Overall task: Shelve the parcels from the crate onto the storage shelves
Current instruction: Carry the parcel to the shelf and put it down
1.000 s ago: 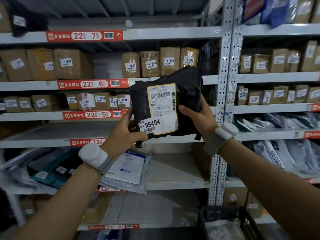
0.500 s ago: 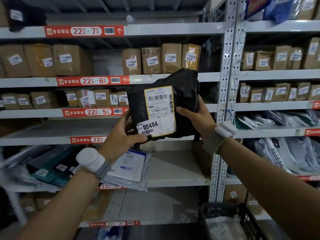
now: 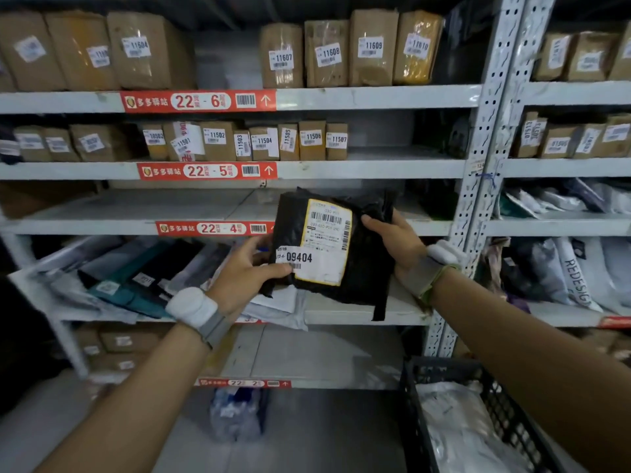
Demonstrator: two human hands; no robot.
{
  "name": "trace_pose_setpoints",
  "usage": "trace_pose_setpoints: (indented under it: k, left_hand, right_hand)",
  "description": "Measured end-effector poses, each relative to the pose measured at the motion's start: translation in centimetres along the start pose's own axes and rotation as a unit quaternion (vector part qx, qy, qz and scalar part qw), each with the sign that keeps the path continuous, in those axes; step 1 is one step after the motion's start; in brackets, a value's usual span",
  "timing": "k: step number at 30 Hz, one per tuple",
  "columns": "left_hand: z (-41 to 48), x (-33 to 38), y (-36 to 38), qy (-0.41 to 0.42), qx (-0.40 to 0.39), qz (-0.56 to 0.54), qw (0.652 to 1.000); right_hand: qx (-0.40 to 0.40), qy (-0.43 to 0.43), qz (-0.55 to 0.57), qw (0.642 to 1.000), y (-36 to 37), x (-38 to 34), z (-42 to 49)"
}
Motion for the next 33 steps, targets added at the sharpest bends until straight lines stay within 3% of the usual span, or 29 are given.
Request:
trace_pose_setpoints:
  k: [4,8,14,20,25,28,33]
  left_hand:
    - [1.3,-5.0,-0.4,-0.059,0.008,0.011,0.998]
    - [2.9,-10.6,-0.3,-0.074,0.017,0.066,0.995]
    - [6.1,-19.4,-0.8,-0.155,0.010,0.111,0.982]
    - [12.2,-26.3,-0.4,-0.240,-0.004,0.126,0.963]
    - [19.9,-31.1,0.5,-0.290,0.028,0.122,0.949]
    - [23.3,-31.7,0.3,-0.296,0.064,0.103,0.948]
    - [29.4,-35.1,-1.6,-0.273,0.093,0.143,0.947]
  right_hand:
    - [-0.007,0.112,-0.100,0.989,-1.0,4.9,1.3]
    - [-0.050,0.255,-0.224,0.939,-2.3,10.2,2.9]
    - [-0.061,0.328,-0.262,0.906,-4.4,21.5,8.0]
    - [-0.012,0.336,-0.241,0.910,-6.2,28.5,13.1]
    - [-0.027,0.316,-0.252,0.914,-6.5,33.7,20.9]
    - [-0.022,0.272,-0.236,0.933,-6.0,34.7,24.2]
    - [-0.013,0.274,-0.212,0.938,-5.8,38.0,30.0]
Point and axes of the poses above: each hand's wrist, its own z-axis towards the middle knuckle, its own y-axis out of the palm, x = y × z, the point moved 3 cm from there along z, towards the middle knuckle, and after that the axes turned 3 degrees about z, right-handed, at the moved point
